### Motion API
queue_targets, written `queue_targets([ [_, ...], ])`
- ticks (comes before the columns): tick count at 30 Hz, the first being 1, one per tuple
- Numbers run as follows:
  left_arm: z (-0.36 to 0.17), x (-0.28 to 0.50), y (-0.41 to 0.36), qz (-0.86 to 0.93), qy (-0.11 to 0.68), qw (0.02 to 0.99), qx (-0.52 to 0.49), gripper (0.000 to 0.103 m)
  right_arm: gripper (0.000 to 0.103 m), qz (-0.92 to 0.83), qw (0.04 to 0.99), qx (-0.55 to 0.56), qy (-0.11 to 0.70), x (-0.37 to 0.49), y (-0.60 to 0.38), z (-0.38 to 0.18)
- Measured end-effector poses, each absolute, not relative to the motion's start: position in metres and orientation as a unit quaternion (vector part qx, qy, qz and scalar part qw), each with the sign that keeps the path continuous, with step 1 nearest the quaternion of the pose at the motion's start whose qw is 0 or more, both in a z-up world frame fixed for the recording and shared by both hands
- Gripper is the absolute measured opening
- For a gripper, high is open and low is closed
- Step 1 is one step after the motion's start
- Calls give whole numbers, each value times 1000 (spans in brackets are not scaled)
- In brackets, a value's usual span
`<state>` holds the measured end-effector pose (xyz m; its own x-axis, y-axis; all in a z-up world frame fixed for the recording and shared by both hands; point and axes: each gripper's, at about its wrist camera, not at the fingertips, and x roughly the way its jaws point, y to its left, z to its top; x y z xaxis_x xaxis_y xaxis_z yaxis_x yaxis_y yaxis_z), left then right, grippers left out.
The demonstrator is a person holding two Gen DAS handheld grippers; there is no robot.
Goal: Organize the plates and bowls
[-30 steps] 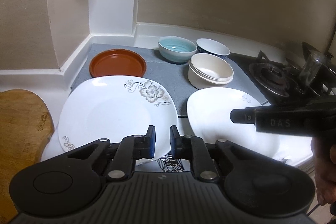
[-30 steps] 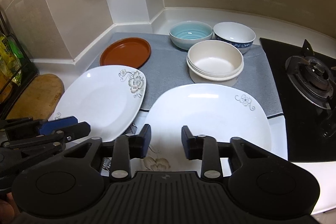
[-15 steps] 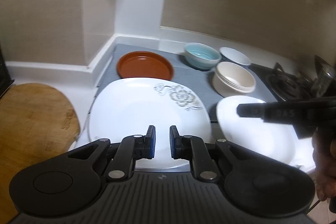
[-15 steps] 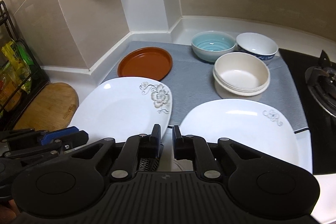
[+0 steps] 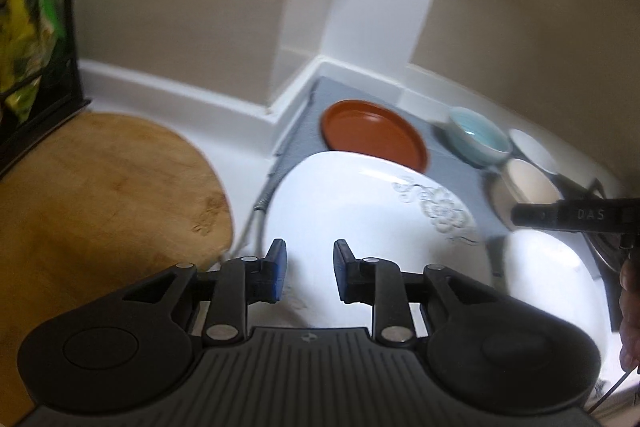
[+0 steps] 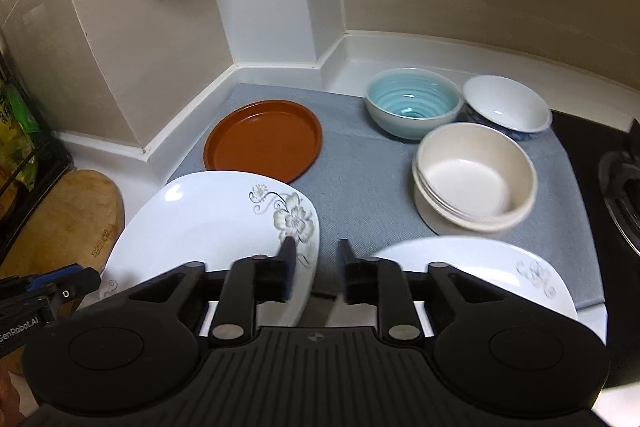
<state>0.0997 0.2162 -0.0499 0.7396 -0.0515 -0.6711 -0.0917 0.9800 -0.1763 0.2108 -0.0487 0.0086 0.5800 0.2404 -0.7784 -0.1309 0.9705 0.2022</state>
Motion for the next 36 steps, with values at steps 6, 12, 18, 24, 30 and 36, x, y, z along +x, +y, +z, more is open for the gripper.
queue_targets([
  [6,-59,104,224,36,374,919,-117,28,31,118,876,49,465,241,-36,-12],
  [12,-66,107,226,37,389,911,-133,28,33,114,857,39,502,266,-30,-35],
  [18,-75,111,224,33,405,902,-144,29,33,124,833,43,538,278,-24,-54],
  [24,-82,118,223,34,415,897,-148,29,35,143,826,44,543,286,-21,-57],
  [30,-84,126,225,31,419,895,-151,30,38,154,818,55,552,293,-18,-60],
  [36,-88,129,224,26,422,893,-153,30,39,161,817,56,551,298,-18,-62],
])
